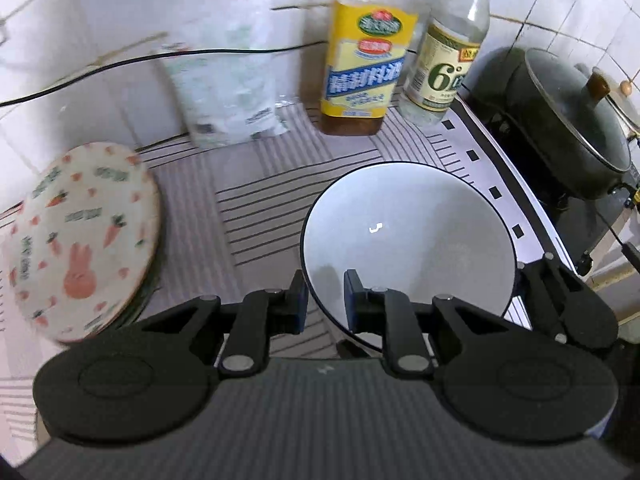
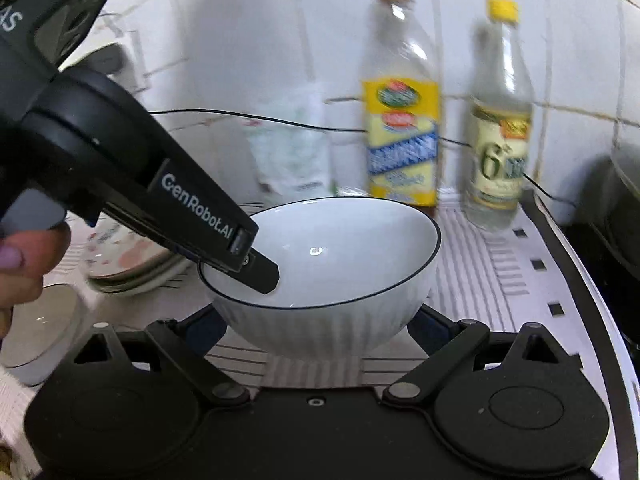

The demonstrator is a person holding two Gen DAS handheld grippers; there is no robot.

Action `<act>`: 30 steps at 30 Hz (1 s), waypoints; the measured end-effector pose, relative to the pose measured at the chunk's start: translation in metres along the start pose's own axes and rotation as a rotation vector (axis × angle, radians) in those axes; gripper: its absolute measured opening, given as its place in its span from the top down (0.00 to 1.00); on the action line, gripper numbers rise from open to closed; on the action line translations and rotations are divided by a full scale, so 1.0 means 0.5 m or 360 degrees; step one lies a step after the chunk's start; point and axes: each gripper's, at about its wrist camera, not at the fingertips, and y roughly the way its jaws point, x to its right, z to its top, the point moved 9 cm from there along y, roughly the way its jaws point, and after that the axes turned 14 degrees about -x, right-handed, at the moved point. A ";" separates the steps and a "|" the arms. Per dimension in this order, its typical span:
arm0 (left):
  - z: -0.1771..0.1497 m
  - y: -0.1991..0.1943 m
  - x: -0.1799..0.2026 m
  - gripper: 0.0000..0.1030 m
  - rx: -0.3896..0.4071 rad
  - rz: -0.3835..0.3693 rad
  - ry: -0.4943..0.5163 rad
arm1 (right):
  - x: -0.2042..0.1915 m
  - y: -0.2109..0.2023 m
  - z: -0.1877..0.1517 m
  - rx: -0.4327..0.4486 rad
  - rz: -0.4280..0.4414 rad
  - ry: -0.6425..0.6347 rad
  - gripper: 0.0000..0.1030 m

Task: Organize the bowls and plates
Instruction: 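Lift the bowl with the left gripper and carry it over the nested bowls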

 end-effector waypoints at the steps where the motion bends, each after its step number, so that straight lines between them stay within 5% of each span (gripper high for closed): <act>1: -0.008 -0.009 -0.008 0.83 0.0003 -0.0007 -0.0013 | -0.014 -0.011 0.003 -0.0004 0.0020 -0.0028 0.04; 8: -0.078 -0.083 -0.063 0.83 0.0011 0.0030 -0.0097 | -0.103 -0.060 0.004 0.0030 0.0073 -0.0212 0.04; 13: -0.119 -0.116 -0.087 0.83 0.0039 0.0206 -0.0117 | -0.162 -0.084 -0.004 0.0035 0.0150 -0.0287 0.04; 23: -0.205 -0.179 -0.154 0.83 0.0016 0.0243 -0.0295 | -0.257 -0.112 -0.014 -0.0002 0.0283 -0.0396 0.04; 30: -0.255 -0.213 -0.233 0.83 0.0014 0.0285 -0.0415 | -0.333 -0.119 -0.014 -0.0128 0.0497 -0.0489 0.04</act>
